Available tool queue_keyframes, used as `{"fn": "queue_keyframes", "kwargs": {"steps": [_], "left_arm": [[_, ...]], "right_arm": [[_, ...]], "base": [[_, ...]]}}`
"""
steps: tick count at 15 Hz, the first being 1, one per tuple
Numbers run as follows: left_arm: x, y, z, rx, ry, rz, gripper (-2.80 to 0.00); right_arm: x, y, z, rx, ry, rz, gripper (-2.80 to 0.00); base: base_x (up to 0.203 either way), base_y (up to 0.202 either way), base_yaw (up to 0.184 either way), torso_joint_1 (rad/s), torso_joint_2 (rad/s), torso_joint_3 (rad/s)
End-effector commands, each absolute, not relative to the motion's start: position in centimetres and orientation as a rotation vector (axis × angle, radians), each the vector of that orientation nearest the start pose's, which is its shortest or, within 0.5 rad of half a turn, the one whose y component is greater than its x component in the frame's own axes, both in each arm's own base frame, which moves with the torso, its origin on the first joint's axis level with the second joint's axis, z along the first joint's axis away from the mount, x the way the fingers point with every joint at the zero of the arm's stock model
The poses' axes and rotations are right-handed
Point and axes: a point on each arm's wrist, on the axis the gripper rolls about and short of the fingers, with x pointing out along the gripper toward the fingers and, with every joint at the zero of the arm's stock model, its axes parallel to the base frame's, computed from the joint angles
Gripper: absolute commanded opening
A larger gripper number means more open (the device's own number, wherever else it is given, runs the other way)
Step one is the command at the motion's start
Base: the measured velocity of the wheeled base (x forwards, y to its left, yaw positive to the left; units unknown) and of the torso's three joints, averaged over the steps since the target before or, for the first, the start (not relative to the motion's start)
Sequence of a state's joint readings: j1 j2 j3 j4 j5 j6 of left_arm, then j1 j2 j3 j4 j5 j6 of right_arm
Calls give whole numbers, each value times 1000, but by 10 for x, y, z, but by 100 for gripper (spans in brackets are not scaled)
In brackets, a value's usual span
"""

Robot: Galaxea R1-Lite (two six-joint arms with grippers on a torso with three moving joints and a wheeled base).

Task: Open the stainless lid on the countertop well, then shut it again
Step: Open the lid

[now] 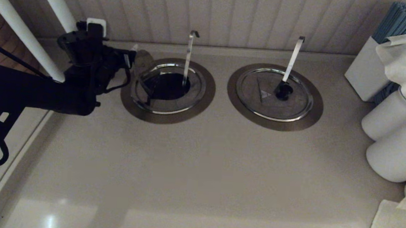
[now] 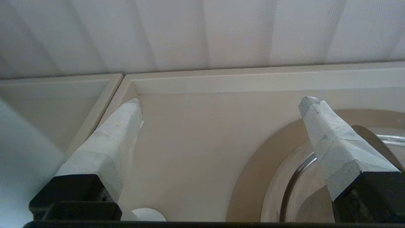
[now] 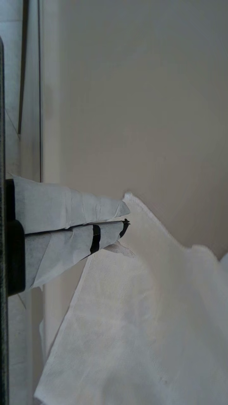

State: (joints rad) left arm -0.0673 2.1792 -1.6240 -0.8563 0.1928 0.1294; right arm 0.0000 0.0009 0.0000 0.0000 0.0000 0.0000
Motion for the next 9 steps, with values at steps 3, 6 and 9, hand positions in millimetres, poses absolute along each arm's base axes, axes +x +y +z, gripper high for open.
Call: {"fn": "queue_keyframes", "kwargs": {"steps": [3,6,9], "left_arm": [[451,-14,260,87,-314,175,0],[450,-17,260,56,-311,153,0],[440,-13,270,-52,-253,87,0]], "right_arm": [[-23,0,76,0,2,2,-280],[-23,0,76,0,2,0,-280],[-23,0,76,0,2,0,-280]], "base": [[0,0,0,0,0,0],[0,0,0,0,0,0],[0,0,0,0,0,0]]}}
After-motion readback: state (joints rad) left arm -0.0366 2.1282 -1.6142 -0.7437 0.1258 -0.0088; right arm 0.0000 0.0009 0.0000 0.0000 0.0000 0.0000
